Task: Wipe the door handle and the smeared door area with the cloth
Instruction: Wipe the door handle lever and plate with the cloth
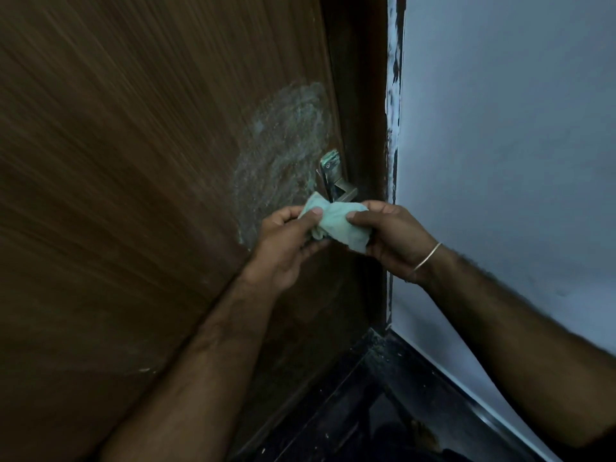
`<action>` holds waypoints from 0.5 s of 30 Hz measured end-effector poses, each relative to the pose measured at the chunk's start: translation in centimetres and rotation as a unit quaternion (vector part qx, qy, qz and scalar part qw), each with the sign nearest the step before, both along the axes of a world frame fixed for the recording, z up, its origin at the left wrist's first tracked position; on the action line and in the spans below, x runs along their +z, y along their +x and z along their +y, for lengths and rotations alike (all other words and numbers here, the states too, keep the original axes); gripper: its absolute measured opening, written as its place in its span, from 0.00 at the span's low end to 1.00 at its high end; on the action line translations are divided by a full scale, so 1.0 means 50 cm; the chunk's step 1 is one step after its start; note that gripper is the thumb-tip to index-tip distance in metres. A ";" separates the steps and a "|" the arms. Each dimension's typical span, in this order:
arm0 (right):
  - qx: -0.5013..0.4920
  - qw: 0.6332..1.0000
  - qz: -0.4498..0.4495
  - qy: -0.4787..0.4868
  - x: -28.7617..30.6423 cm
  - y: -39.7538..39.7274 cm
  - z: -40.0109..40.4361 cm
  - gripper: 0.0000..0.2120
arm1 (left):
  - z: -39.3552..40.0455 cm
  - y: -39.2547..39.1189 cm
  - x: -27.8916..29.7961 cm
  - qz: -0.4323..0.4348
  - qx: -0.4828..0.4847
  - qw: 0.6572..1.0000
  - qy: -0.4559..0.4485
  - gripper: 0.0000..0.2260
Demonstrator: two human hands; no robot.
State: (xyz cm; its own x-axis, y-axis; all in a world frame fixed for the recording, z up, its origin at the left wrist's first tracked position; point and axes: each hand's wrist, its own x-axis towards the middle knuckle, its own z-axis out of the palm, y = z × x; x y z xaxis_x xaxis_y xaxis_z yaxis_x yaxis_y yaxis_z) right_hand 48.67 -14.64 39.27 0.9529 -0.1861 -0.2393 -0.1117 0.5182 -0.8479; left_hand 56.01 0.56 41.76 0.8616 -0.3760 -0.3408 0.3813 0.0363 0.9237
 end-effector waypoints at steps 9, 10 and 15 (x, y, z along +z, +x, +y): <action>0.027 0.985 0.005 0.171 0.010 -0.017 -0.029 0.20 | -0.012 -0.023 -0.016 -0.303 0.121 0.906 0.269 0.11; 0.032 0.983 0.010 0.182 0.014 -0.014 -0.029 0.21 | -0.015 -0.027 -0.014 -0.318 0.109 0.904 0.266 0.09; 0.068 0.971 0.017 0.229 0.036 -0.005 -0.023 0.22 | -0.019 -0.027 -0.011 -0.072 -0.138 0.988 -0.004 0.14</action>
